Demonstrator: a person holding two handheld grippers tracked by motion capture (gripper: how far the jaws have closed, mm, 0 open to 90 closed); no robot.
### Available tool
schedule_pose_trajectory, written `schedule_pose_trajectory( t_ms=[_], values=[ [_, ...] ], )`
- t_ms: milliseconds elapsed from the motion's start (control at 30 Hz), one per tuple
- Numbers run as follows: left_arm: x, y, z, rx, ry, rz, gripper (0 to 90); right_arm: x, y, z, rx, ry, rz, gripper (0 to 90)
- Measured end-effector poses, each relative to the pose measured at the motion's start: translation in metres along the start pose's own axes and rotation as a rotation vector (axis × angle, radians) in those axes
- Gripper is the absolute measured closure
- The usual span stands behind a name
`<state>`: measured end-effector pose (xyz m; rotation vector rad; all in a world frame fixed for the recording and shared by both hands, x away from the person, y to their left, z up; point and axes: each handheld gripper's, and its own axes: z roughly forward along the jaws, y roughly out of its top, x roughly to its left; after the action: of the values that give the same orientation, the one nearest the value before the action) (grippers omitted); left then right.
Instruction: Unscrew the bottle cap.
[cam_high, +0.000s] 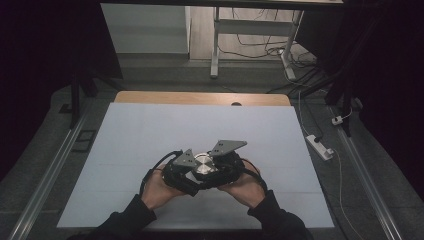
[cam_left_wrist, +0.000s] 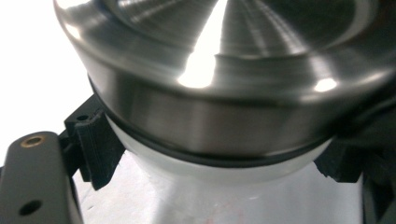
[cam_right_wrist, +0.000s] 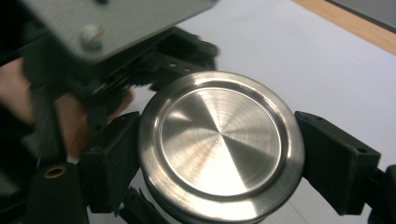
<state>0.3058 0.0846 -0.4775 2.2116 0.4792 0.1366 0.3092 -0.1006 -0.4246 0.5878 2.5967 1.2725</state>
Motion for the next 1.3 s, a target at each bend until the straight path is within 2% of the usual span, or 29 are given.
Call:
schedule_pose_trajectory(
  t_ms=[67,100,167,367,400,500,567,633,700,733,833,933,1100,1200,1300],
  values=[
    [0.002,-0.001,-0.001,-0.015,-0.056,0.015,15.8,-0.005,-0.001,-0.003,-0.006,0.073,-0.020,18.2],
    [0.003,-0.001,-0.001,-0.018,-0.093,0.024,15.8,-0.006,-0.001,-0.004,-0.009,0.093,-0.024,18.2],
    [0.004,-0.002,-0.001,-0.025,-0.125,0.038,15.8,-0.010,-0.002,-0.007,-0.011,0.159,-0.061,18.2],
    [0.005,-0.004,0.000,-0.027,-0.159,0.053,15.8,-0.010,-0.003,-0.007,-0.010,0.177,-0.096,18.2],
    [0.006,-0.004,-0.001,-0.027,-0.169,0.068,15.8,-0.010,-0.003,-0.007,-0.013,0.182,-0.101,18.2],
    [0.007,-0.004,-0.002,-0.039,-0.190,0.080,15.8,-0.011,-0.003,-0.009,-0.023,0.199,-0.121,18.2],
    [0.007,-0.003,-0.003,-0.045,-0.185,0.076,15.8,-0.011,-0.003,-0.009,-0.041,0.205,-0.126,18.0],
    [0.006,-0.003,-0.003,-0.049,-0.164,0.064,15.8,-0.011,-0.003,-0.009,-0.037,0.206,-0.112,17.7],
    [0.007,-0.003,-0.003,-0.036,-0.140,0.066,15.8,-0.011,-0.002,-0.010,-0.029,0.183,-0.079,14.4],
    [0.007,-0.004,-0.002,-0.040,-0.124,0.044,15.8,-0.011,-0.001,-0.010,-0.029,0.174,-0.066,11.8],
    [0.006,-0.003,-0.001,-0.031,-0.079,0.019,15.8,-0.009,0.002,-0.013,-0.020,0.118,-0.022,7.6],
    [0.003,-0.001,0.001,-0.015,-0.014,-0.003,15.8,-0.004,0.005,-0.012,-0.013,0.064,0.019,5.1],
    [-0.002,0.003,0.003,0.000,0.051,-0.025,15.8,0.005,0.005,-0.002,0.006,-0.065,0.047,9.1],
    [-0.004,0.004,0.003,0.001,0.072,-0.041,15.8,0.005,0.003,0.001,0.016,-0.082,0.077,16.2],
    [-0.004,0.005,0.002,0.001,0.064,-0.033,15.9,0.005,0.002,0.001,0.016,-0.086,0.066,17.9]
  ],
)
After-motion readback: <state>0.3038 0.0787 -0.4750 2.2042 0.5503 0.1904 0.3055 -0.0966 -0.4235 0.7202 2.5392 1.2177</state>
